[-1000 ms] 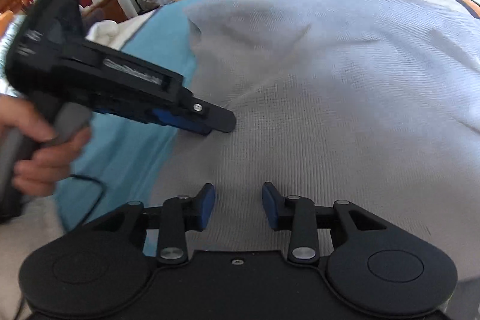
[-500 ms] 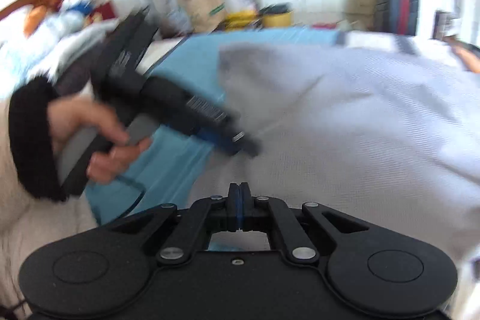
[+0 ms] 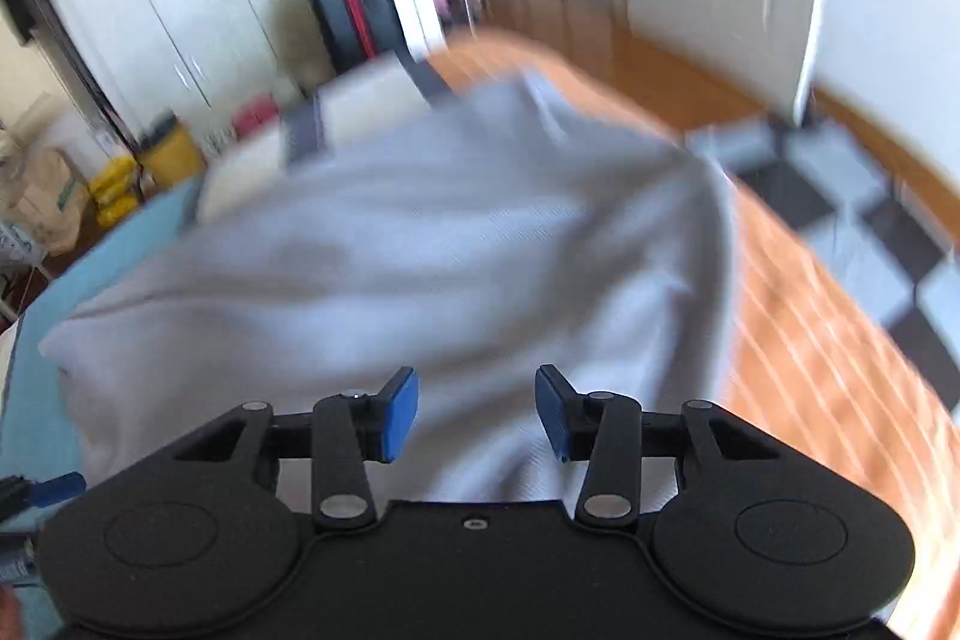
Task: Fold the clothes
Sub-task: 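Grasp a garment edge with the left gripper while the right gripper grasps the hem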
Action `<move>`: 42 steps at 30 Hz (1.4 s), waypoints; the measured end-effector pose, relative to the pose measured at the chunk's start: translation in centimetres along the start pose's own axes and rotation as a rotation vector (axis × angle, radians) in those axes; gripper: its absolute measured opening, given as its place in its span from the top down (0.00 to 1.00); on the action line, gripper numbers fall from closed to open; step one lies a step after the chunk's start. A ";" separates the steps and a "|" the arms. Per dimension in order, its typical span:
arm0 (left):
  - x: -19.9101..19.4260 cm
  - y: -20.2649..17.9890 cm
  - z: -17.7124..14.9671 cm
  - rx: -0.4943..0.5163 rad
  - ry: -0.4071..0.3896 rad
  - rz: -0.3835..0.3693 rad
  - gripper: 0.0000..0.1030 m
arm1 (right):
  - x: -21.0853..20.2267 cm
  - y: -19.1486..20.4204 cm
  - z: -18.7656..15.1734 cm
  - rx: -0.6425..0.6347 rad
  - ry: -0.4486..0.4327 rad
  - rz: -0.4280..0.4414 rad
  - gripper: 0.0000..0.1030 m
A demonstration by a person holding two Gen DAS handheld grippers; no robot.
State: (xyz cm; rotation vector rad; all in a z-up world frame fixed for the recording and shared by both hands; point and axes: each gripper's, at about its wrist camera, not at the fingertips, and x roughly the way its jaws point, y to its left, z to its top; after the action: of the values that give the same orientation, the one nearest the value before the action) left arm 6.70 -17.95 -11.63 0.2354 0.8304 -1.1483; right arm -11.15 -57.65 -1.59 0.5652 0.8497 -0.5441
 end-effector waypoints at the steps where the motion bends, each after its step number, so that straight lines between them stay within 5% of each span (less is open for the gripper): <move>1: 0.5 -0.9 -0.2 0.047 0.031 -0.041 0.37 | -0.1 -1.7 0.4 0.014 0.006 0.016 0.53; 6: 3.4 -4.1 -1.6 0.210 0.187 -0.054 0.36 | 0.9 -8.0 0.8 0.018 0.055 0.039 0.53; 8: 4.3 -5.1 -2.2 0.264 0.252 -0.036 0.19 | 2.3 -9.8 0.1 0.007 0.085 0.041 0.53; 10: 5.3 -6.3 -2.5 0.330 0.297 0.038 0.12 | 4.0 -11.0 -1.2 0.027 0.108 0.068 0.53; 13: 5.6 -6.4 -3.0 0.342 0.265 0.132 0.12 | 6.2 -12.3 -3.2 0.085 0.113 0.184 0.53; 15: 5.2 -5.9 -2.5 0.329 0.229 0.196 0.32 | 7.8 -12.3 -4.2 0.090 0.077 0.238 0.53; 16: 4.8 -5.5 -2.0 0.315 0.206 0.229 0.60 | 8.2 -12.1 -4.4 0.055 0.031 0.229 0.67; 17: 4.4 -5.1 -1.6 0.300 0.183 0.261 0.94 | 8.6 -11.8 -4.5 0.023 -0.011 0.220 0.95; 20: 1.6 -4.2 0.6 0.251 0.056 0.409 0.93 | 7.2 -12.0 -3.3 0.036 -0.094 0.261 0.97; 25: -6.7 -4.6 2.7 0.105 -0.183 0.386 0.93 | -0.8 -12.8 -1.0 0.040 -0.328 0.349 0.97; 28: -8.6 -5.0 1.8 0.090 -0.228 0.364 0.93 | -4.1 -14.3 0.0 0.076 -0.329 0.373 0.97; 31: -6.6 -4.8 0.2 0.116 -0.146 0.376 0.93 | -4.3 -15.8 0.0 0.100 -0.248 0.404 0.97; 36: -0.8 -5.2 -2.2 0.106 0.020 0.362 0.93 | 0.5 -15.1 -2.7 -0.009 -0.096 0.216 0.96; 42: 2.8 -6.6 -4.1 0.264 0.189 0.453 0.86 | 3.7 -18.2 -4.2 0.158 -0.149 0.370 0.92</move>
State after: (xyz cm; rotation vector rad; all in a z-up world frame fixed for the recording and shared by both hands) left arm -0.51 -20.39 -14.84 0.7224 0.7392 -0.8111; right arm -23.13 -68.88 -11.19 0.7964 0.5453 -0.3111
